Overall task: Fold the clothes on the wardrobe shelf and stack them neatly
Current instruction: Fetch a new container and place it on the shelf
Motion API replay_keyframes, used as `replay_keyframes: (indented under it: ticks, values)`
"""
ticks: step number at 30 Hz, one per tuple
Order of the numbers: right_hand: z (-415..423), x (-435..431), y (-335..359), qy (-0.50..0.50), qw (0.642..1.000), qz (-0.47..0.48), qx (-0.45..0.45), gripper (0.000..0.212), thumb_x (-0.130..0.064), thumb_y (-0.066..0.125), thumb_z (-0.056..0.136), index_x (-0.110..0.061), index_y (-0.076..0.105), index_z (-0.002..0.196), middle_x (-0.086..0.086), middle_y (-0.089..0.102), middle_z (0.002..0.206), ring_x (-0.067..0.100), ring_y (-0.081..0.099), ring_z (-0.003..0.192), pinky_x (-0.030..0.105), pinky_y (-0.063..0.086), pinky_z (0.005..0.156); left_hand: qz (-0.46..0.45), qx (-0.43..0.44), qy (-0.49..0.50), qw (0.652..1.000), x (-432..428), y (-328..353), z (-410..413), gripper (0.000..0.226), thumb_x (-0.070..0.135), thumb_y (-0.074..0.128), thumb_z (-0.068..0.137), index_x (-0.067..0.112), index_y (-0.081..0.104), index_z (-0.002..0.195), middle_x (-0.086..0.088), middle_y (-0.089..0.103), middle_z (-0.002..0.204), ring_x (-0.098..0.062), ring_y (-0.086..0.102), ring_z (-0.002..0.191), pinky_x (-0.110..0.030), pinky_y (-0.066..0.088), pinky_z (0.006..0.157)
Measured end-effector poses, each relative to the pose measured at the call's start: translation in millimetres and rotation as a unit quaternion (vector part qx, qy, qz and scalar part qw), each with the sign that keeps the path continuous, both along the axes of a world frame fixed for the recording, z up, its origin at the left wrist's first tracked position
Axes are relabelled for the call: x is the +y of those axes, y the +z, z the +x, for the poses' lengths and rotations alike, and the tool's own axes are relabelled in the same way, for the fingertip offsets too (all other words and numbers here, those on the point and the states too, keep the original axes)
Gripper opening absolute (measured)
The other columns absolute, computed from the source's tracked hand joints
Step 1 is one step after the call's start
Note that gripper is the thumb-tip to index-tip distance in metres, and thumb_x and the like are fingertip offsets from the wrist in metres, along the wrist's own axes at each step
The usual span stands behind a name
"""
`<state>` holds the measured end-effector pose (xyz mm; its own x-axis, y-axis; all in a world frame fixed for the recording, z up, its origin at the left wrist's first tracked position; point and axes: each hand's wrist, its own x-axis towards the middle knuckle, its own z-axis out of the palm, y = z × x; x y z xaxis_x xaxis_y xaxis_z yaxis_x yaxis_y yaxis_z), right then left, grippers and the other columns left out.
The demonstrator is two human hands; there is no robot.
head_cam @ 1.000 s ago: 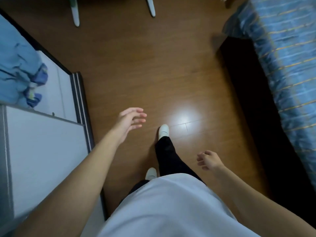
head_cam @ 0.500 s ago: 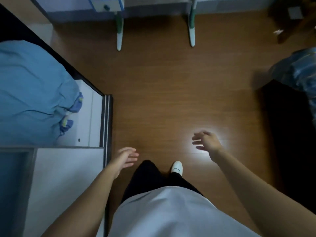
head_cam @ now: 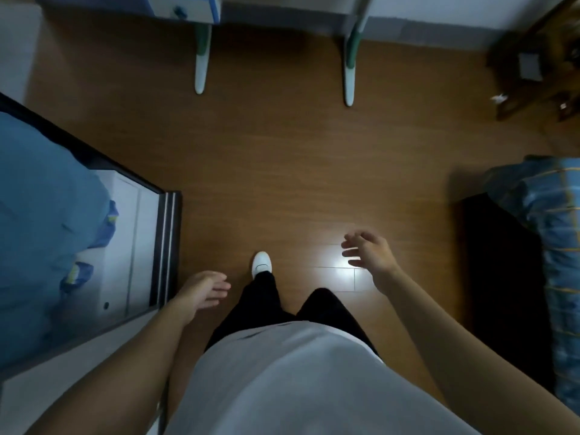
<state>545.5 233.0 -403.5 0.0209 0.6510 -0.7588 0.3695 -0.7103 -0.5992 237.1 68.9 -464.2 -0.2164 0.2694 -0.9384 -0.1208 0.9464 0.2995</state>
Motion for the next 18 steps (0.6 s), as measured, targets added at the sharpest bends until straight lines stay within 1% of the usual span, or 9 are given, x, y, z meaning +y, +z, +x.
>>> replay_keyframes:
  ticks: [3,5,7,11,15,18]
  values:
    - [9,16,-8,-0.004,0.998,-0.036,-0.051,0.013,-0.011,0.053,0.099,-0.009,0.064,0.092,0.011,0.067,0.087,0.025,0.062,0.073,0.032,0.045,0.065,0.059,-0.013,-0.019,0.998,100,22,-6,0.024,0.019,0.046,0.105,0.012,0.063,0.120,-0.008,0.073,0.111,-0.023,0.069,0.102,-0.041,0.054,0.095]
    - [18,27,-13,-0.009,0.995,-0.063,-0.081,0.015,-0.008,0.051,0.100,-0.001,0.064,0.099,0.014,0.064,0.085,0.025,0.059,0.070,0.032,0.043,0.063,0.109,-0.020,-0.030,0.993,171,40,-5,0.023,0.016,0.046,0.104,0.013,0.064,0.118,-0.009,0.073,0.111,-0.024,0.069,0.104,-0.042,0.053,0.098]
    - [28,43,-16,-0.013,0.989,-0.096,-0.111,0.017,-0.007,0.050,0.101,0.004,0.062,0.104,0.017,0.061,0.086,0.026,0.056,0.069,0.030,0.040,0.060,0.153,-0.032,-0.038,0.987,239,58,-3,0.023,0.015,0.047,0.103,0.014,0.065,0.118,-0.007,0.074,0.109,-0.023,0.070,0.104,-0.041,0.054,0.098]
    - [43,93,-29,-0.044,0.981,-0.139,-0.131,0.017,-0.004,0.047,0.102,0.005,0.062,0.102,0.020,0.059,0.088,0.025,0.052,0.065,0.029,0.036,0.058,0.228,-0.038,-0.062,0.971,356,87,9,0.023,0.014,0.049,0.101,0.013,0.067,0.116,-0.005,0.076,0.104,-0.019,0.072,0.098,-0.035,0.056,0.090]
    - [40,177,-49,-0.053,0.983,-0.140,-0.111,0.014,-0.004,0.049,0.100,0.001,0.062,0.099,0.016,0.060,0.081,0.025,0.053,0.062,0.028,0.038,0.058,0.246,-0.019,-0.076,0.966,438,96,17,0.023,0.011,0.050,0.099,0.012,0.067,0.115,-0.006,0.076,0.105,-0.020,0.073,0.097,-0.034,0.056,0.088]
    - [24,256,-49,-0.029,0.988,-0.128,-0.078,0.014,-0.006,0.049,0.099,-0.002,0.063,0.098,0.014,0.061,0.082,0.025,0.055,0.065,0.028,0.038,0.058,0.193,0.001,-0.071,0.979,474,93,11,0.023,0.012,0.050,0.100,0.014,0.067,0.116,-0.005,0.076,0.106,-0.020,0.072,0.101,-0.037,0.056,0.093]
